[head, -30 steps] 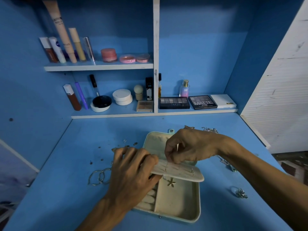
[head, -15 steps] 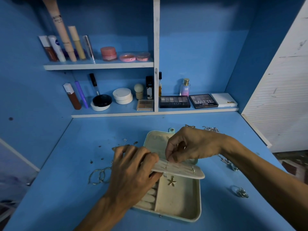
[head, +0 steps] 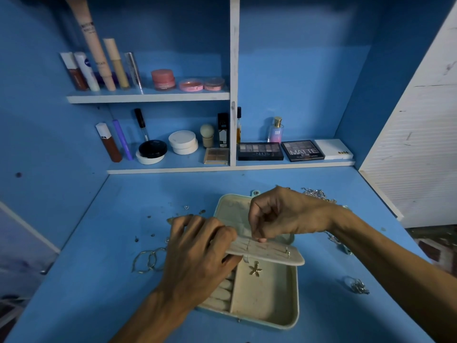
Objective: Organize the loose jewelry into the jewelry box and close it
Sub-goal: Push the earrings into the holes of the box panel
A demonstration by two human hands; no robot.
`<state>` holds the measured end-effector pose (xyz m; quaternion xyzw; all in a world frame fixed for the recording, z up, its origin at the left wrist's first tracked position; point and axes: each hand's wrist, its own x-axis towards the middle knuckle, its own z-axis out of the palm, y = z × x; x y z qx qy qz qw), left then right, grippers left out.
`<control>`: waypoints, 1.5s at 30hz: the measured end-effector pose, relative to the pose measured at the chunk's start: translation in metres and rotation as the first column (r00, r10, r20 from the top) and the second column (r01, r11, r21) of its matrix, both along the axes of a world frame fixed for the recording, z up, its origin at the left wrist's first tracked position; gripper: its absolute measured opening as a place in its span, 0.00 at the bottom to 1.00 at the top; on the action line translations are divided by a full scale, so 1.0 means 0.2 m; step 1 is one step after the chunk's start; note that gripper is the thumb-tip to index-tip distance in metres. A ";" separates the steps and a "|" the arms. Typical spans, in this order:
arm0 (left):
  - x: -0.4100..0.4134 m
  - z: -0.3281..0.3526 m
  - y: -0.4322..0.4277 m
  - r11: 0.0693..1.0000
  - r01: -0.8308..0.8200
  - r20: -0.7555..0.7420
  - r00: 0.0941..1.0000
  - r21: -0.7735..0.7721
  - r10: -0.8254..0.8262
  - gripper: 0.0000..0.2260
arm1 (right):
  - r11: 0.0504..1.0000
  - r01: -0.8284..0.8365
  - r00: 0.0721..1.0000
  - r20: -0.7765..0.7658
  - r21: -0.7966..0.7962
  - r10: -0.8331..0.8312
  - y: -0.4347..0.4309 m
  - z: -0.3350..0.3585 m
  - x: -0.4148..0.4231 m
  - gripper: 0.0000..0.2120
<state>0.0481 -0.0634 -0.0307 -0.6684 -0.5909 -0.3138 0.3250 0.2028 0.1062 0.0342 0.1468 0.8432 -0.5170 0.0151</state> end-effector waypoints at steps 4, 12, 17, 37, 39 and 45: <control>0.00 -0.01 0.00 1.000 0.005 0.003 1.000 -0.002 -0.005 0.10 | 0.998 0.000 1.000 -0.026 -0.062 -0.002 0.01 -0.02 0.00 0.08; -0.01 -0.01 0.01 1.000 0.009 -0.010 1.000 0.006 -0.009 0.08 | 0.999 -0.031 0.999 -0.009 -0.036 0.031 0.01 0.00 -0.01 0.08; -0.01 -0.01 0.01 1.000 0.015 -0.009 1.000 0.003 -0.015 0.11 | 0.999 -0.036 0.999 -0.013 0.003 0.036 0.01 0.01 -0.02 0.07; 0.00 -0.01 0.01 1.000 0.015 -0.002 1.000 0.005 -0.015 0.10 | 0.998 -0.035 0.999 0.025 0.048 0.033 0.01 0.03 -0.05 0.07; 0.00 -0.01 0.01 1.000 0.015 -0.005 1.000 0.012 -0.015 0.10 | 0.998 -0.038 0.999 0.028 0.044 0.037 0.01 0.03 -0.05 0.07; 0.00 -0.01 0.00 1.000 0.017 -0.004 1.000 0.026 -0.017 0.09 | 0.998 -0.049 0.998 0.030 0.048 0.047 0.01 0.03 -0.05 0.08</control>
